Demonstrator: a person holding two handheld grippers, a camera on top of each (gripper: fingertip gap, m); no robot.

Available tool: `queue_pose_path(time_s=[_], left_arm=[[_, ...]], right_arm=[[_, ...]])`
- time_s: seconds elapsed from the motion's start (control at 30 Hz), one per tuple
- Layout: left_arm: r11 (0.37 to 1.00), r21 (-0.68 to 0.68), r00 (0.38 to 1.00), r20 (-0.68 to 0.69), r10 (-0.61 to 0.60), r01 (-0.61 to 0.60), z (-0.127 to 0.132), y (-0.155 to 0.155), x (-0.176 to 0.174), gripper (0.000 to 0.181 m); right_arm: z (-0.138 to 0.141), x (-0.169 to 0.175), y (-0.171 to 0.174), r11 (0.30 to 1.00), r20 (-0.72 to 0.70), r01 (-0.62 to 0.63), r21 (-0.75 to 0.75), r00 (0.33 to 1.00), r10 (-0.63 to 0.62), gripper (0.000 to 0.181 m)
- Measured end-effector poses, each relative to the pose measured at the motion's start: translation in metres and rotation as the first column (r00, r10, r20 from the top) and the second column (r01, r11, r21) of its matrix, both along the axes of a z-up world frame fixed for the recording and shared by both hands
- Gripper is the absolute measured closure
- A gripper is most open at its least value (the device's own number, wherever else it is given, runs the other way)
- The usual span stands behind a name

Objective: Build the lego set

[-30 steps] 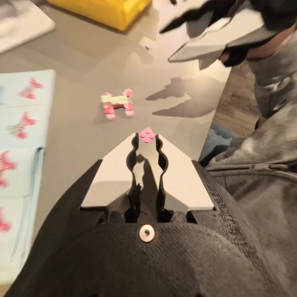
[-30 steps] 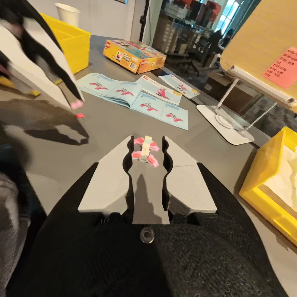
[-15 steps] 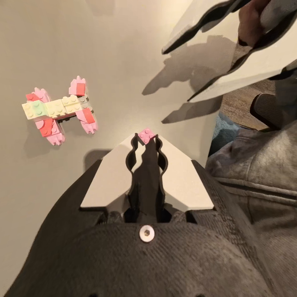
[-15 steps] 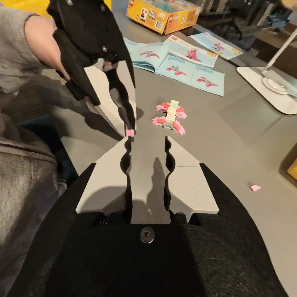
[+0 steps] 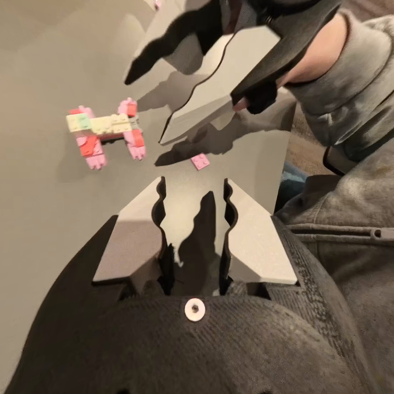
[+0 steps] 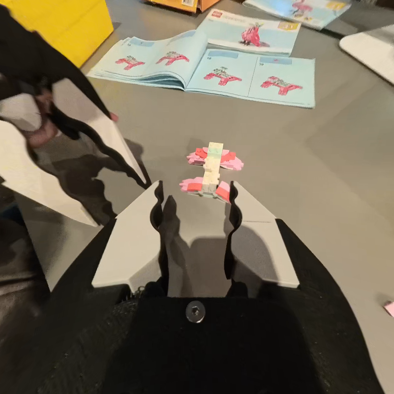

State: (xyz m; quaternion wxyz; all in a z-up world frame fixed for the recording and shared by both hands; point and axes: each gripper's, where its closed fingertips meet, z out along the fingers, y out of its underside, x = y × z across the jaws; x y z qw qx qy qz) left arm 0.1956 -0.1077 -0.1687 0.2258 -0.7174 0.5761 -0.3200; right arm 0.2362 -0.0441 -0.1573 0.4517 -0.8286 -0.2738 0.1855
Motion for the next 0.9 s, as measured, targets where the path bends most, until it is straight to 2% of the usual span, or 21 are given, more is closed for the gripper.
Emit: queue_pose_path(time_s=[0.2,0.37,0.47,0.63,0.7,0.77,0.83,0.9], left_arm=[[0.991,0.036,0.985,0.124,0.121,-0.126,0.012,0.019,-0.032,0.126],[0.988,0.06,0.976,0.175,0.131,-0.143,0.014,0.026,-0.038,0.125],[0.982,0.122,0.974,0.192,0.119,-0.144,0.014,0.032,-0.038,0.125],[0.935,0.298,0.955,0.278,0.107,-0.192,0.018,0.047,-0.036,0.125],[0.89,0.394,0.952,0.282,0.121,-0.229,0.019,0.056,-0.038,0.121],[0.814,0.51,0.948,0.283,0.146,-0.277,0.024,0.069,-0.042,0.109],[0.704,0.659,0.961,0.245,0.13,-0.263,0.028,0.077,-0.045,0.11],[0.564,0.794,0.973,0.206,0.102,-0.227,0.033,0.081,-0.047,0.117]], right_arm=[[-0.03,-0.013,0.02,0.994,0.152,0.019,-0.109,0.988,-0.003,0.119],[-0.037,-0.018,0.026,0.987,0.203,0.017,-0.162,0.979,0.016,0.136],[-0.037,-0.024,0.027,0.984,0.215,-0.025,-0.177,0.974,0.064,0.162],[-0.032,-0.036,0.025,0.977,0.234,-0.135,-0.163,0.957,0.171,0.164],[-0.025,-0.042,0.025,0.975,0.239,-0.18,-0.134,0.948,0.208,0.164],[-0.017,-0.05,0.023,0.965,0.237,-0.235,-0.113,0.937,0.256,0.164],[-0.01,-0.057,0.02,0.955,0.233,-0.278,-0.106,0.927,0.295,0.164],[-0.005,-0.064,0.016,0.941,0.231,-0.322,-0.108,0.912,0.338,0.164]])
